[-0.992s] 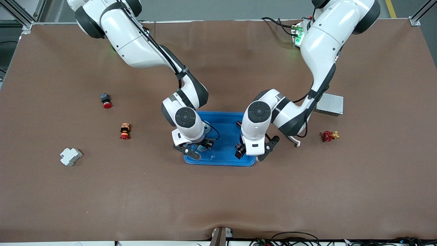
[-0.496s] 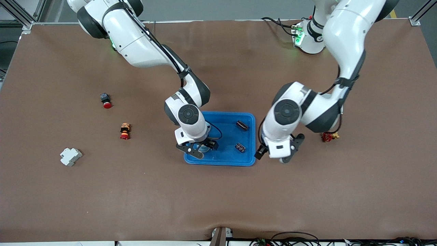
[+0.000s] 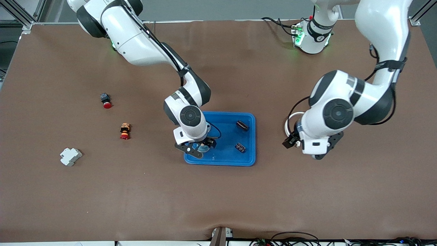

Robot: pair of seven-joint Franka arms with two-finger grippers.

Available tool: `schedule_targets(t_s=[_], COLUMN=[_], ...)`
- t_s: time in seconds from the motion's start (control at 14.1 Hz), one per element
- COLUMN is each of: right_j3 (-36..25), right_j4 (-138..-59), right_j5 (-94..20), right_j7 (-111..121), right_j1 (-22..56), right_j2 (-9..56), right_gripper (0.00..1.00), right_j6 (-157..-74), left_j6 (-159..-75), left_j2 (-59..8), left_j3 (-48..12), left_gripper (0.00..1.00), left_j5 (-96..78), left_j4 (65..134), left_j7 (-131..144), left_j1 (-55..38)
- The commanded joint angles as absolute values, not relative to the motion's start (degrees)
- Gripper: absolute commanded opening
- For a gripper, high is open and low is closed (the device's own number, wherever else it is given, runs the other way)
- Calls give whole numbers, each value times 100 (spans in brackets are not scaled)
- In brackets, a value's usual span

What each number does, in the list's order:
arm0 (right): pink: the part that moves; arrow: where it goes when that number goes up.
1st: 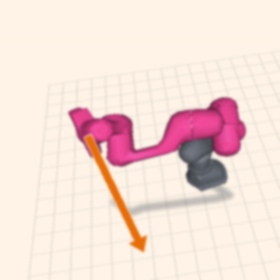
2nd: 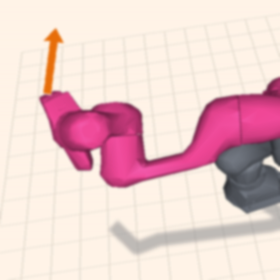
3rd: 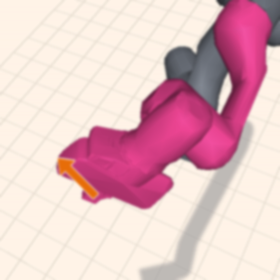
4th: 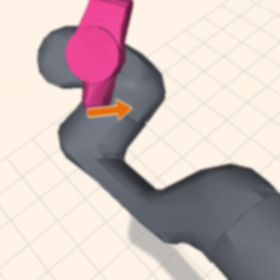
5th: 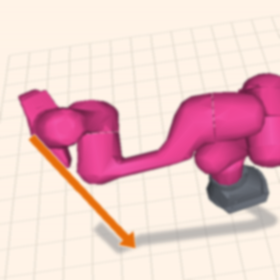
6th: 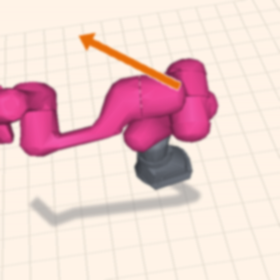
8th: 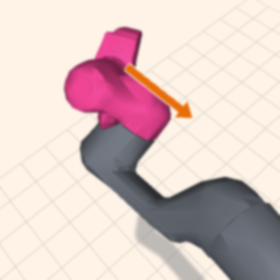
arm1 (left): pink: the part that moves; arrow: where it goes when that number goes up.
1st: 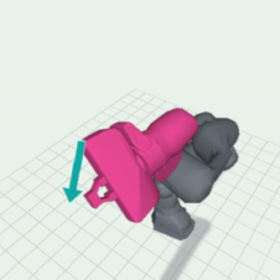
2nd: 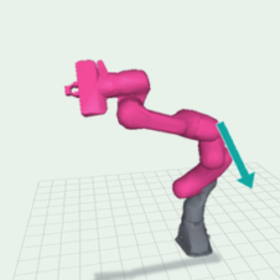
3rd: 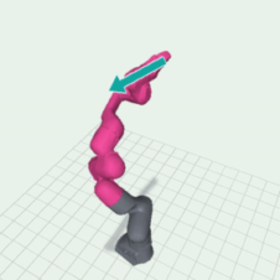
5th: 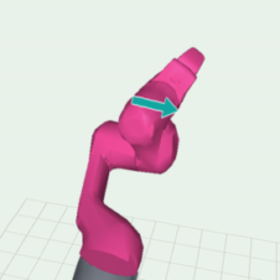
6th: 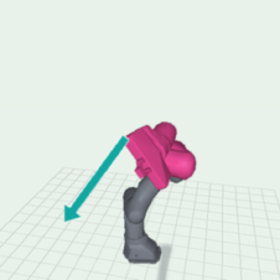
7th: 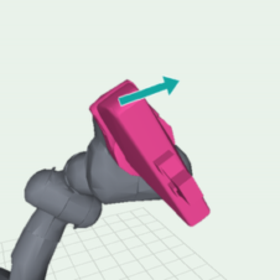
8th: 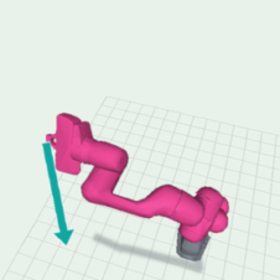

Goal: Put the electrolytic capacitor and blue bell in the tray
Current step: 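Release the capacitor into the tray while the right gripper releases the bell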

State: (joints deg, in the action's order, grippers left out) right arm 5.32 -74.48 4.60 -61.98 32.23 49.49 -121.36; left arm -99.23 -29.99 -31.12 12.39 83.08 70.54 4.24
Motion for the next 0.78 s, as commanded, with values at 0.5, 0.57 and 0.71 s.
schedule_targets(t_s=[0.5,0.57,0.71], right_j3=[501,501,510], right_j4=[-7443,-7575,-7638], right_j5=[588,641,650], right_j7=[-4659,-4493,-3574], right_j1=[2541,2375,1962], right_j2=[3773,3527,3244], right_gripper=[100,100,100], right_j6=[-10810,-10811,-10662], left_j6=[-9888,-9888,-9896], left_j2=[-1741,-1653,-1530], left_j3=[-3823,-3823,-3823], left_gripper=[100,100,100], left_j5=[1107,1107,1107], left_j4=[10045,10124,10274], left_j7=[4266,3906,3334], left_j1=[2354,2477,2715])
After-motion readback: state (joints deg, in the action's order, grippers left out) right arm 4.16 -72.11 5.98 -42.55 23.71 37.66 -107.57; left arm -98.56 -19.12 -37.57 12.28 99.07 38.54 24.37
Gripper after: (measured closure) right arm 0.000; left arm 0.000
